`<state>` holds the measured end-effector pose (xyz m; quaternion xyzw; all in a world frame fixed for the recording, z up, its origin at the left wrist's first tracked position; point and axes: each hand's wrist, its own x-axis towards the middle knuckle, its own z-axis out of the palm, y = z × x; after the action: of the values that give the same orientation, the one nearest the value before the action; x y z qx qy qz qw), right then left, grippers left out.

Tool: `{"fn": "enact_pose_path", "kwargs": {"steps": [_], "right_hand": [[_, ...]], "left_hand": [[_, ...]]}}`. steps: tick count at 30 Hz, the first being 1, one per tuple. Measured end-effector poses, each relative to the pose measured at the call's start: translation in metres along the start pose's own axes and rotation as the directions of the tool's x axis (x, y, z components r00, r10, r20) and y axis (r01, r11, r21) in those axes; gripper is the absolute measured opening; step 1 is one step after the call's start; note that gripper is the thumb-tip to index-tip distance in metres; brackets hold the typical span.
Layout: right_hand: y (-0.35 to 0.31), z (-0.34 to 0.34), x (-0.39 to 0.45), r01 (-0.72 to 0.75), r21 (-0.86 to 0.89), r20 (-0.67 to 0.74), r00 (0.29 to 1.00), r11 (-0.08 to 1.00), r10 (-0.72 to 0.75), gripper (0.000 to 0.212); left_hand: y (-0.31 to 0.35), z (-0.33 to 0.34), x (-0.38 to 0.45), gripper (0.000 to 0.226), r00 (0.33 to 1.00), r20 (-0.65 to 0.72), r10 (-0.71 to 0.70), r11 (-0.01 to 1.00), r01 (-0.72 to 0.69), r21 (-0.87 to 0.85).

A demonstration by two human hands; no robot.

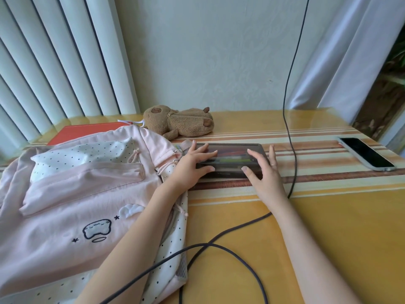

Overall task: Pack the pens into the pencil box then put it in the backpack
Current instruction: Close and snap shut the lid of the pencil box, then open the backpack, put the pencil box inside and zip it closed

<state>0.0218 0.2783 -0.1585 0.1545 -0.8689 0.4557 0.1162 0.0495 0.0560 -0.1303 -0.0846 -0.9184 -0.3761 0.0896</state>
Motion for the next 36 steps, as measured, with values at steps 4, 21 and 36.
{"fn": "enact_pose_path", "kwargs": {"steps": [4,21,36], "right_hand": [[0.000,-0.001,-0.001,0.011,0.007,-0.021,1.000,1.000,-0.011,0.048],[-0.117,0.071,-0.048,0.393,0.103,0.464,0.794,0.914,-0.394,0.041],[-0.095,0.091,-0.044,0.594,-0.001,0.378,0.745,0.804,-0.550,0.038]], "left_hand": [[0.007,0.002,-0.005,0.048,1.000,0.023,-0.007,0.988,0.003,0.157],[0.021,-0.037,-0.120,0.024,0.940,-0.301,-0.160,0.861,0.282,0.424],[0.019,-0.027,-0.141,0.033,0.946,-0.169,-0.278,0.889,0.320,0.328]]}}
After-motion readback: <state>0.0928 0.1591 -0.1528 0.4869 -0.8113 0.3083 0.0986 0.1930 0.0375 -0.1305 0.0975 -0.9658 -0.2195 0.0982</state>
